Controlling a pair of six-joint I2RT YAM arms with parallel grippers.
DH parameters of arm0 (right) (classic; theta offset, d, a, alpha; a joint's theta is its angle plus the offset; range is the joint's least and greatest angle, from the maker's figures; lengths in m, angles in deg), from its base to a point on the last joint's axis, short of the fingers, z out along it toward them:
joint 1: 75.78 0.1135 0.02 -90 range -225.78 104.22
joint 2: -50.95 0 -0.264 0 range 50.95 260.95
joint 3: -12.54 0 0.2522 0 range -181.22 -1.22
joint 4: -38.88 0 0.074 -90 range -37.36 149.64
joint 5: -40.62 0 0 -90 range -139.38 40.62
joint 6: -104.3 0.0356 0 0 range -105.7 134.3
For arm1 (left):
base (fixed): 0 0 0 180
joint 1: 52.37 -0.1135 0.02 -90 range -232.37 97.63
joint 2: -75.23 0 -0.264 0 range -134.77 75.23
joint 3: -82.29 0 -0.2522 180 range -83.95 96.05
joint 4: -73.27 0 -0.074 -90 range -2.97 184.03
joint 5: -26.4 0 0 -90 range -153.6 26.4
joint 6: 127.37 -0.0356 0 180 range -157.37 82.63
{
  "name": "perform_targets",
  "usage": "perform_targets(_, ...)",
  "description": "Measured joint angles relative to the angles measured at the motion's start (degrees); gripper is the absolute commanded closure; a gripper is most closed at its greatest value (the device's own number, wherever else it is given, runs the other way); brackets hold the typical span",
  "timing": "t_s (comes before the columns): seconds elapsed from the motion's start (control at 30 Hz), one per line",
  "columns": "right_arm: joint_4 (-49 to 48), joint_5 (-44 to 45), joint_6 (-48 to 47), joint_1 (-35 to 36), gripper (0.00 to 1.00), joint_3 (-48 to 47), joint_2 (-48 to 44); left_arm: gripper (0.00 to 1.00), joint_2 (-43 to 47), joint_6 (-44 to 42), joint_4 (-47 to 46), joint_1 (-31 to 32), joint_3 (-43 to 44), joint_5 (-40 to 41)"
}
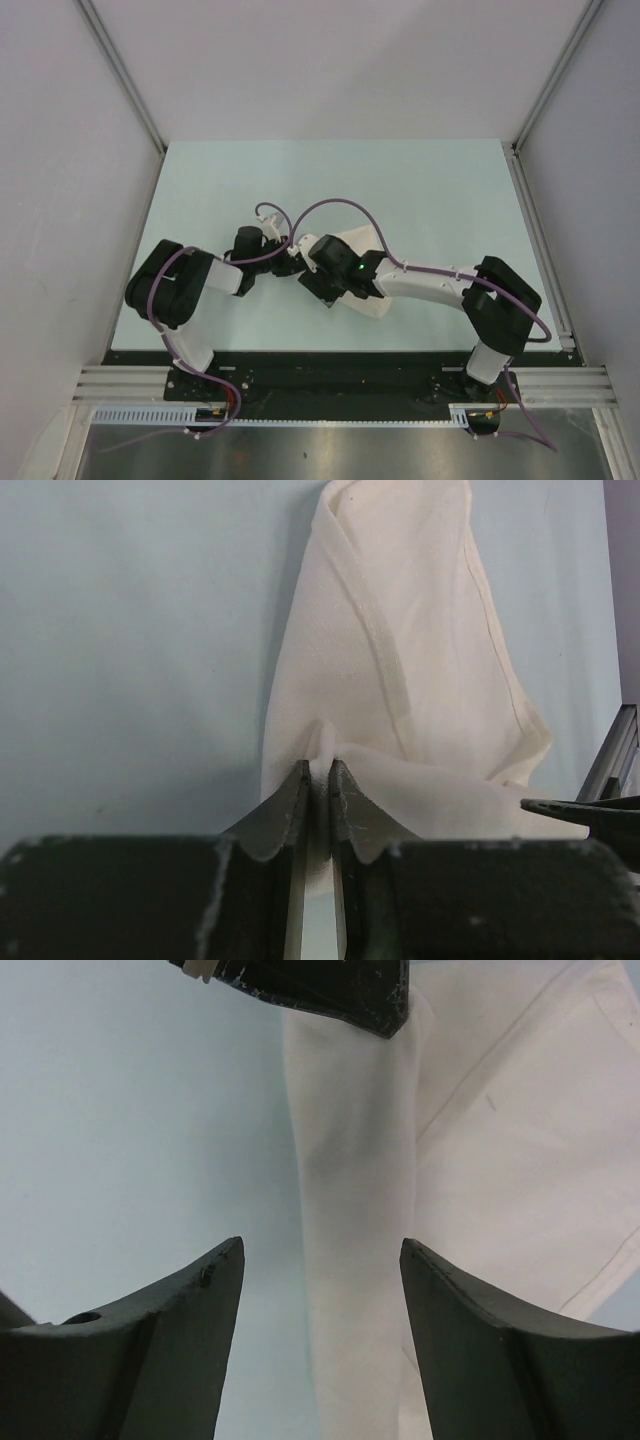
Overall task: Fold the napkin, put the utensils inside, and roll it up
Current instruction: Roll the napkin with the utensil
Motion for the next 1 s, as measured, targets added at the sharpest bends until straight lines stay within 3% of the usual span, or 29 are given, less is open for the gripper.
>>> perform_targets(0.17, -2.93, 2.08, -2.27, 1.14, 0.39, 1.53, 2.38, 0.85, 0.00, 0.00, 0.17, 0.00, 0.09, -0.02)
perform_targets(0.47, -5.49, 2.21, -2.62, 0.76, 0.40, 3.10, 4.09, 0.82, 0.00, 0.00, 0.44, 0.00, 0.20, -0.07)
perform_targets(0.63, -6.14, 1.53, -2.54, -0.07, 0.40, 3.32, 5.44, 0.70, 0.00, 0.07, 0.33, 0.00, 0.20, -0.28)
perform_targets(0.8, -6.80, -0.52, -1.75, -1.92, 0.42, 3.50, 6.19, 0.49, 0.55, 0.26, -0.31, 0.22, 0.15, -1.40)
perform_targets(1.0, -7.15, -5.75, 0.83, -5.14, 0.55, 3.54, 6.14, 0.32, 3.21, -0.17, 0.15, 0.42, -0.92, -0.87)
